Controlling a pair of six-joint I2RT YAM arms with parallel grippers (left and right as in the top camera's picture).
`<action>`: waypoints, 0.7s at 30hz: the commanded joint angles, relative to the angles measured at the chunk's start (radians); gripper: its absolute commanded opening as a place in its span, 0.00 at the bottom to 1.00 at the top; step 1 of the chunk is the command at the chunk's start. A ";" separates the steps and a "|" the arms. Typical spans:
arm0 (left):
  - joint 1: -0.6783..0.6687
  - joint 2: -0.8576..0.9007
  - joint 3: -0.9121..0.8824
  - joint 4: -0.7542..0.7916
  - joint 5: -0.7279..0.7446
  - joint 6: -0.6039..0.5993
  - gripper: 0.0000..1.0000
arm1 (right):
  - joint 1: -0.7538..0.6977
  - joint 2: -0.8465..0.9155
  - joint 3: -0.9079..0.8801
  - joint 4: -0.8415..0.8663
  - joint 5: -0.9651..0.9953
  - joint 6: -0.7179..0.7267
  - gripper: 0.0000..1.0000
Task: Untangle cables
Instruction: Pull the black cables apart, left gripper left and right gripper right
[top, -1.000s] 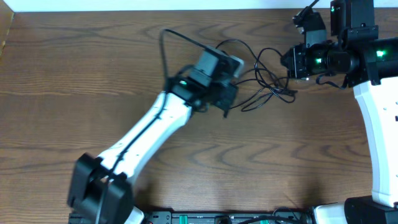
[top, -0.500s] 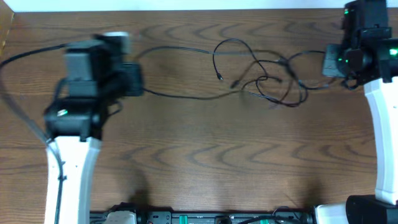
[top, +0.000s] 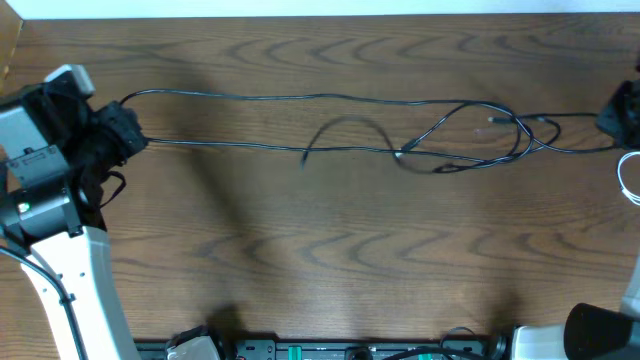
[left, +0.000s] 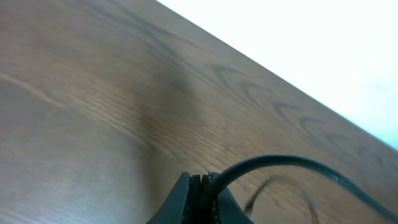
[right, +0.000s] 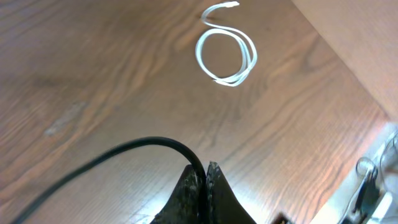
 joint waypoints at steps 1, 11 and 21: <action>0.063 0.002 -0.004 0.010 -0.103 -0.093 0.08 | -0.075 -0.001 0.008 -0.001 0.091 0.060 0.01; 0.074 0.003 -0.004 0.024 -0.056 -0.255 0.08 | -0.115 -0.001 0.008 0.084 -0.460 -0.137 0.01; -0.060 0.022 -0.005 0.023 -0.106 -0.132 0.08 | -0.097 -0.001 0.008 0.118 -0.320 -0.121 0.01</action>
